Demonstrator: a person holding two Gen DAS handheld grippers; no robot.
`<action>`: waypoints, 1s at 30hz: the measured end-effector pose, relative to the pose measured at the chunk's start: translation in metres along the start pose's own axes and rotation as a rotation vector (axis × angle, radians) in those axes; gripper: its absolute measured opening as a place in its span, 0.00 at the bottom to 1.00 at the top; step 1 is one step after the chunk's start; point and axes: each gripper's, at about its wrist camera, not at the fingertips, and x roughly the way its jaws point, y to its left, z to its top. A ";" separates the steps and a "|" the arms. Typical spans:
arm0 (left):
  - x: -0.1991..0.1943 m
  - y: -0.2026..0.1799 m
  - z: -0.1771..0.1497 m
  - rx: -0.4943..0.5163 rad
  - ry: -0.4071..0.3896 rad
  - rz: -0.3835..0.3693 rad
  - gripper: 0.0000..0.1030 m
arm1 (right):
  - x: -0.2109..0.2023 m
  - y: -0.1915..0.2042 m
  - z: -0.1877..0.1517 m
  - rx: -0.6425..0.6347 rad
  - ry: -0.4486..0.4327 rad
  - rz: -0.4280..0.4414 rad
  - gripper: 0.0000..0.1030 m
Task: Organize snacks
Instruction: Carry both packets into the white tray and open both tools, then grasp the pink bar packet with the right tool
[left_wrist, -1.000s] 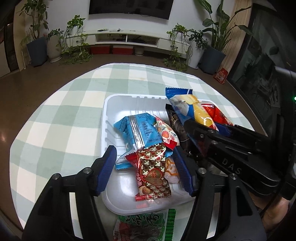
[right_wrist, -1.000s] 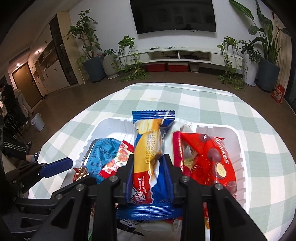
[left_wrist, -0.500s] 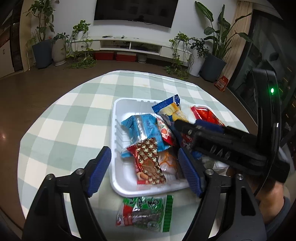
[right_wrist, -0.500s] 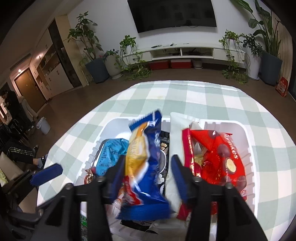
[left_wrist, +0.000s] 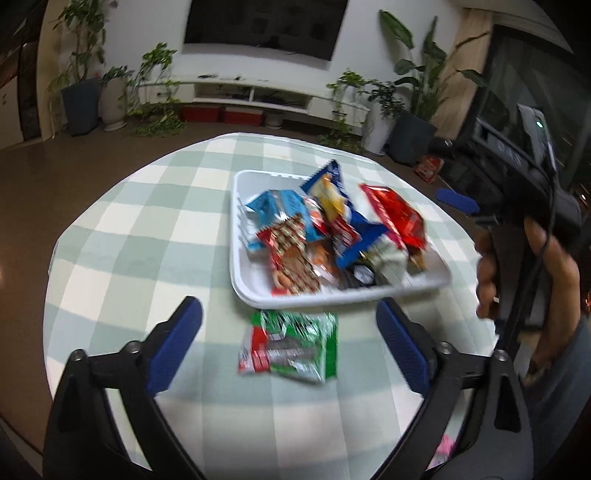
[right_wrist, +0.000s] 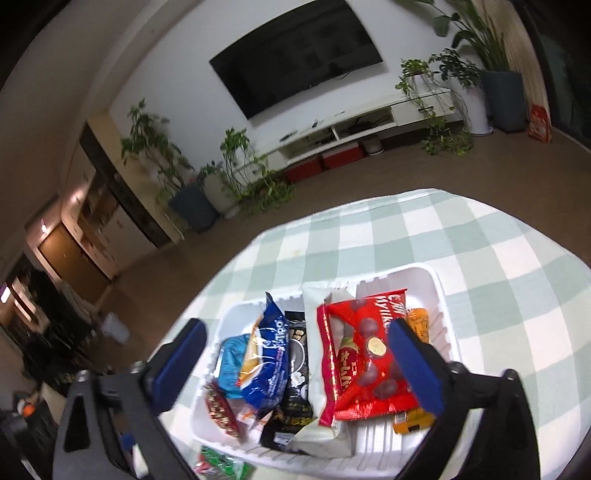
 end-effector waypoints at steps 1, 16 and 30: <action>-0.006 -0.003 -0.007 0.011 -0.004 -0.006 0.97 | -0.006 0.000 -0.001 0.006 -0.002 0.010 1.00; -0.064 0.002 -0.091 -0.047 0.005 0.035 0.97 | -0.121 0.028 -0.134 -0.198 0.056 -0.130 0.95; -0.061 -0.006 -0.095 -0.015 0.012 0.020 0.97 | -0.113 0.056 -0.232 -0.420 0.253 -0.253 0.76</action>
